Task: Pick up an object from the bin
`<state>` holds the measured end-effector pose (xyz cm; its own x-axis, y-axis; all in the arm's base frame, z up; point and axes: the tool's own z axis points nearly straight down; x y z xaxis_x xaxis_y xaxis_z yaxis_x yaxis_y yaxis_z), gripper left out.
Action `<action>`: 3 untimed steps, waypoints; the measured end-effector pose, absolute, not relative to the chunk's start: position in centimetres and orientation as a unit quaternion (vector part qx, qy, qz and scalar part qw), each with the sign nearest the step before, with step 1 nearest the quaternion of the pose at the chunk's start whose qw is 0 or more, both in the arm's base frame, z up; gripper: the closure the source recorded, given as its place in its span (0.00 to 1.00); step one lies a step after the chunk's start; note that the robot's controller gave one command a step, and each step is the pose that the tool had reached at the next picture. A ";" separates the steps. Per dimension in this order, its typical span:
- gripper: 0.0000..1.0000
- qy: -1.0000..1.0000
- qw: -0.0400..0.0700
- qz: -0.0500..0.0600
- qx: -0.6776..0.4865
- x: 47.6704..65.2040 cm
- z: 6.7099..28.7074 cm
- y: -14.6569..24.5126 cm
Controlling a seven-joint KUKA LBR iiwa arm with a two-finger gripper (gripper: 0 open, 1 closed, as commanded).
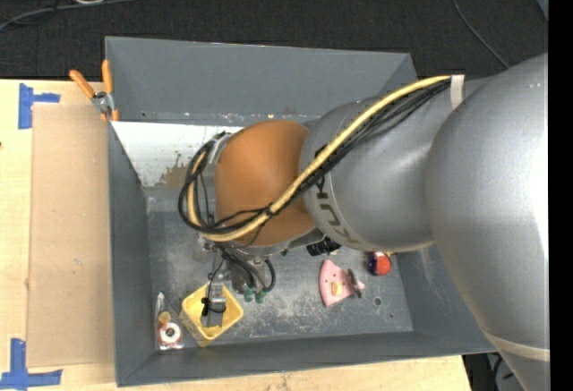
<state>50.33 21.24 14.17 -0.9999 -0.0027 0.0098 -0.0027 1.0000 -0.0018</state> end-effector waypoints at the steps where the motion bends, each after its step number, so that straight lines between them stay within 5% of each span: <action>1: 0.00 -1.000 0.001 0.000 -0.001 50.6 14.5 21.1; 2: 0.00 -1.000 0.004 0.001 0.007 48.8 6.7 18.1; 3: 0.00 -1.000 -0.005 -0.003 -0.005 48.4 7.0 18.2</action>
Offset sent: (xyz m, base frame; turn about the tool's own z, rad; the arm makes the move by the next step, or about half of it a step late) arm -0.0137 -0.0304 -0.0717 -0.0135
